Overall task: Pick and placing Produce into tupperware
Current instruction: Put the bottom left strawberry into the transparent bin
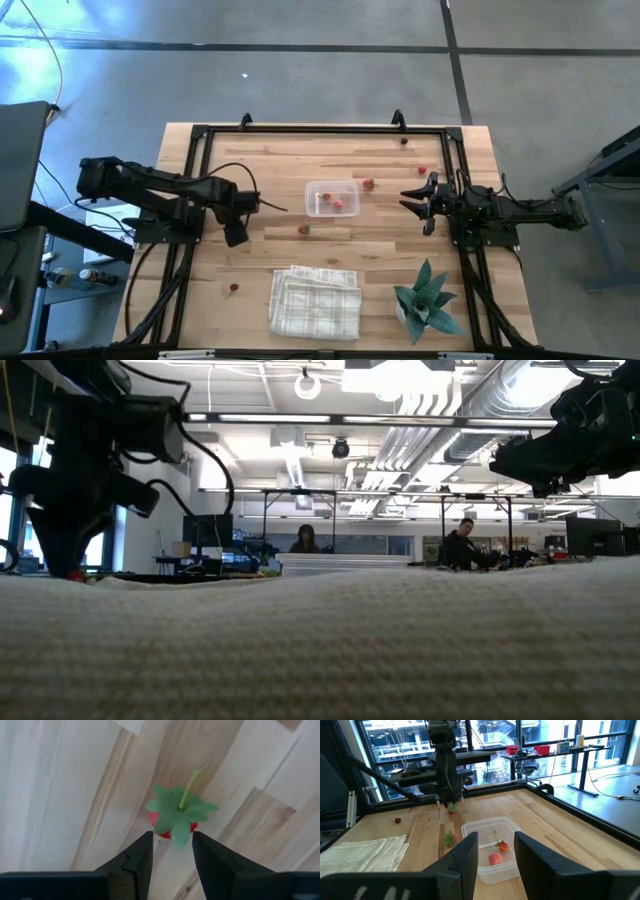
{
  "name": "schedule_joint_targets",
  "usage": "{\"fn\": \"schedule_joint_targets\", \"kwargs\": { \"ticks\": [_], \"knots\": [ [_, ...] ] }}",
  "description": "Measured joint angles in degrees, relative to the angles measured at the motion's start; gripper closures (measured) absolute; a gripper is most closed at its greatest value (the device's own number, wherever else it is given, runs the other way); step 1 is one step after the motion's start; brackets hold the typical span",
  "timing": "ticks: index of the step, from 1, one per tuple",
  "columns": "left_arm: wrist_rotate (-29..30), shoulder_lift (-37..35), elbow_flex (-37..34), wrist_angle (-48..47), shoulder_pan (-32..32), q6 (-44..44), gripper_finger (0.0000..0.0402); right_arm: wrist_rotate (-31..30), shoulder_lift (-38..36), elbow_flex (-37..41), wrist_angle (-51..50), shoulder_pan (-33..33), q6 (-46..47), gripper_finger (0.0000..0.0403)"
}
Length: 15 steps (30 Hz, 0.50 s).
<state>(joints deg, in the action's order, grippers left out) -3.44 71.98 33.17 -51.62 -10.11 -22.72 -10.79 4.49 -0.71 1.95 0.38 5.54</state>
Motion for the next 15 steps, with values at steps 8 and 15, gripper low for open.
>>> {"fn": "schedule_joint_targets", "kwargs": {
  "ticks": [8,15],
  "knots": [
    [0.02,2.96,0.0,4.56,0.04,1.41,0.0275,0.0,0.0,0.0,-0.01,0.0,0.0,0.0286],
    [-0.02,2.94,0.0,5.33,0.02,2.93,0.0275,0.0,0.0,0.02,0.0,0.0,0.0,0.0286]
  ]
}}
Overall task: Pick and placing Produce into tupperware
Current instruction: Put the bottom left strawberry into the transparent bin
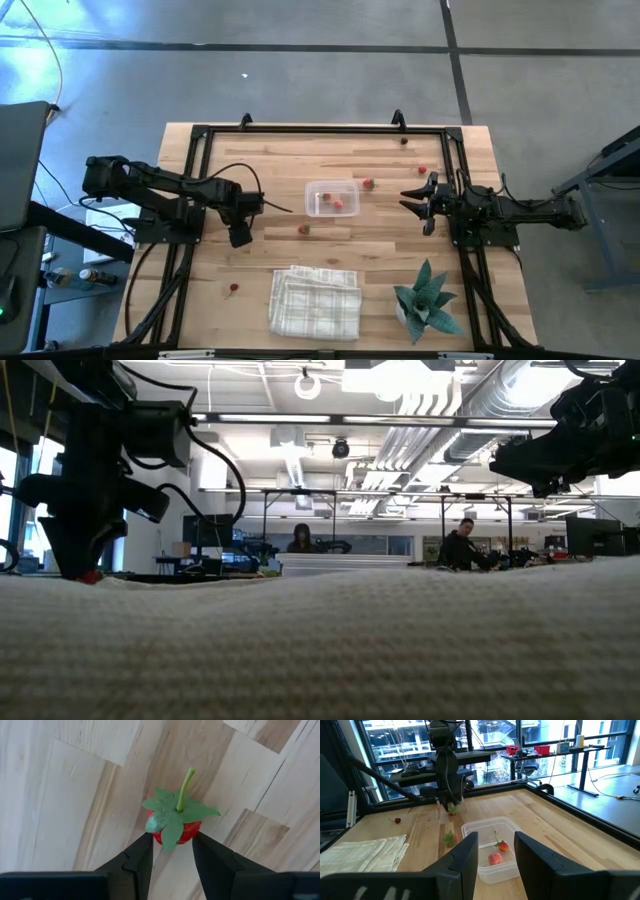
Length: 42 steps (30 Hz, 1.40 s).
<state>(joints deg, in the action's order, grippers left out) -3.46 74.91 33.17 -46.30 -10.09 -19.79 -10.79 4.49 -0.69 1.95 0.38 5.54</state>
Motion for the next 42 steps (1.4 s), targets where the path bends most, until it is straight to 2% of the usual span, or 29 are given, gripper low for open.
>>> {"fn": "schedule_joint_targets", "kwargs": {
  "ticks": [7,14,18,23,34,42],
  "knots": [
    [-0.09,0.0,0.0,-0.25,-0.01,0.04,0.0268,0.0,0.0,-0.02,0.0,0.0,0.0,0.0286],
    [0.31,0.0,0.0,-0.16,-0.02,-0.37,0.0207,0.0,0.0,-0.02,0.0,0.0,0.0,0.0286],
    [0.19,0.0,0.0,0.28,0.0,-0.08,0.0189,0.01,0.0,-0.02,-0.01,0.0,-0.01,0.0286],
    [-1.43,0.0,0.0,2.22,0.02,2.01,0.0193,0.0,0.0,-0.02,-0.02,0.0,0.0,0.0286],
    [-0.95,0.04,0.02,3.24,-0.02,4.74,0.0206,0.0,0.0,-0.02,0.0,0.0,0.0,0.0286],
    [0.29,5.69,0.76,3.35,0.0,5.46,0.0206,0.0,0.0,-0.02,0.0,0.0,0.0,0.0286]
  ]
}}
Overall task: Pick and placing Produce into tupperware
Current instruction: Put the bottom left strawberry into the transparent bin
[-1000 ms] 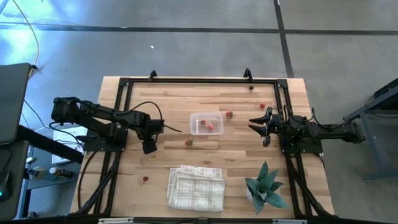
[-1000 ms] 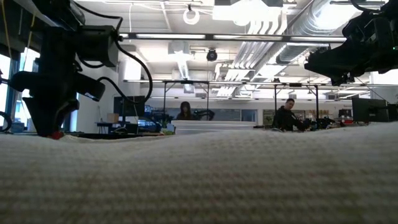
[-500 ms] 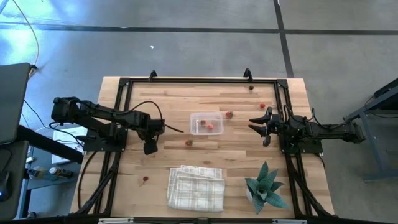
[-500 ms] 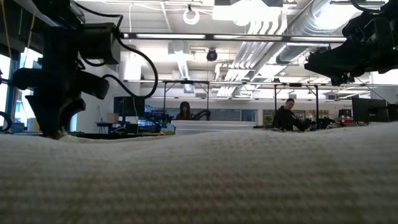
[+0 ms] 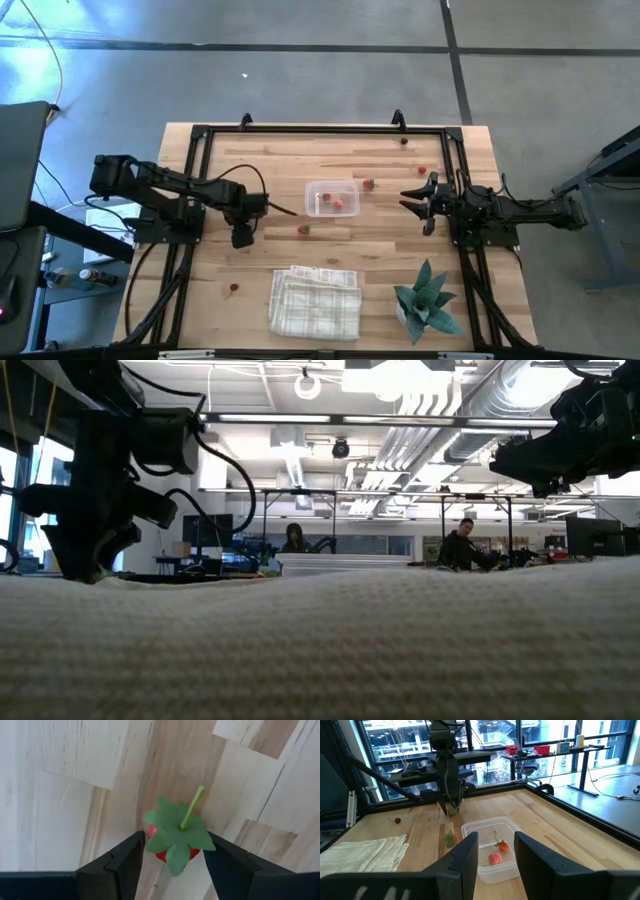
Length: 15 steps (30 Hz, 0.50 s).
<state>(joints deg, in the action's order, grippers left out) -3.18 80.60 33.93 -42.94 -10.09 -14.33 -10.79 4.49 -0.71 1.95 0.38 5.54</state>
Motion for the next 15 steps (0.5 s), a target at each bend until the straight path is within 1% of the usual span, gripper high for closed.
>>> {"fn": "schedule_joint_targets", "kwargs": {
  "ticks": [7,10,15],
  "knots": [
    [1.46,1.04,2.07,-1.4,0.04,2.1,0.0206,0.0,0.0,0.0,-0.02,0.0,0.0,0.0286],
    [2.56,1.11,3.22,0.99,0.02,3.75,0.0206,0.02,0.0,0.0,0.0,0.0,0.0,0.0286],
    [2.73,1.09,3.7,1.1,-0.02,4.19,0.0206,0.0,0.0,0.0,-0.02,0.0,-0.01,0.0286]
  ]
}}
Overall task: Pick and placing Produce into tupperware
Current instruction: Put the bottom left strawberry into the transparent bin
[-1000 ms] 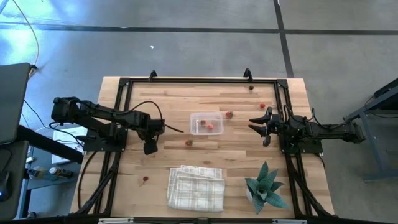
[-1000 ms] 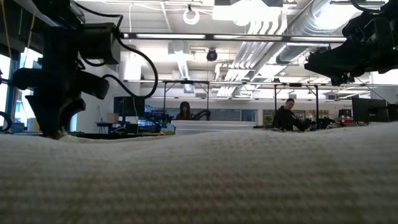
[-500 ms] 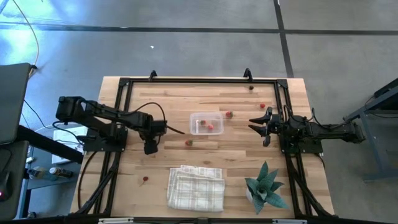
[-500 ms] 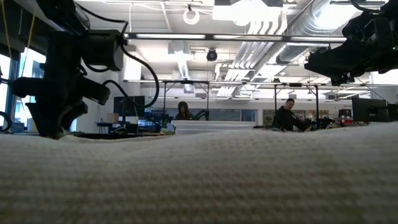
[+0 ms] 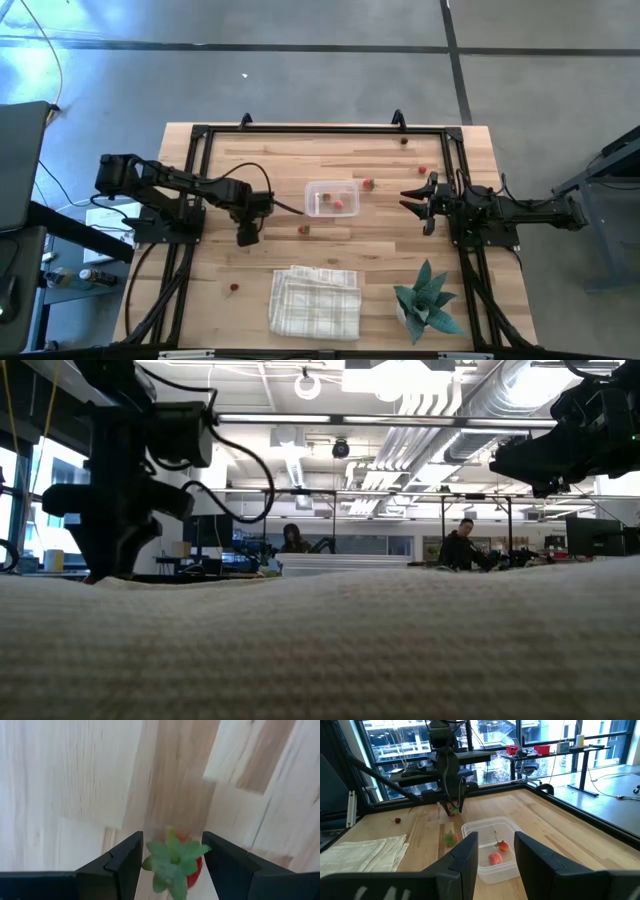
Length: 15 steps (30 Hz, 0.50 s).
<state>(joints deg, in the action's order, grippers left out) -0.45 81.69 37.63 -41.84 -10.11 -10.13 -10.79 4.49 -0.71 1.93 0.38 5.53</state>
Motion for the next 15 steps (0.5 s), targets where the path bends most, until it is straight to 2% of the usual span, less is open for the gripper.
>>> {"fn": "schedule_joint_targets", "kwargs": {
  "ticks": [15],
  "knots": [
    [-1.01,-0.02,-0.09,-3.25,0.0,-1.91,0.0206,0.01,0.0,0.0,0.01,0.0,0.01,0.0286]
  ]
}}
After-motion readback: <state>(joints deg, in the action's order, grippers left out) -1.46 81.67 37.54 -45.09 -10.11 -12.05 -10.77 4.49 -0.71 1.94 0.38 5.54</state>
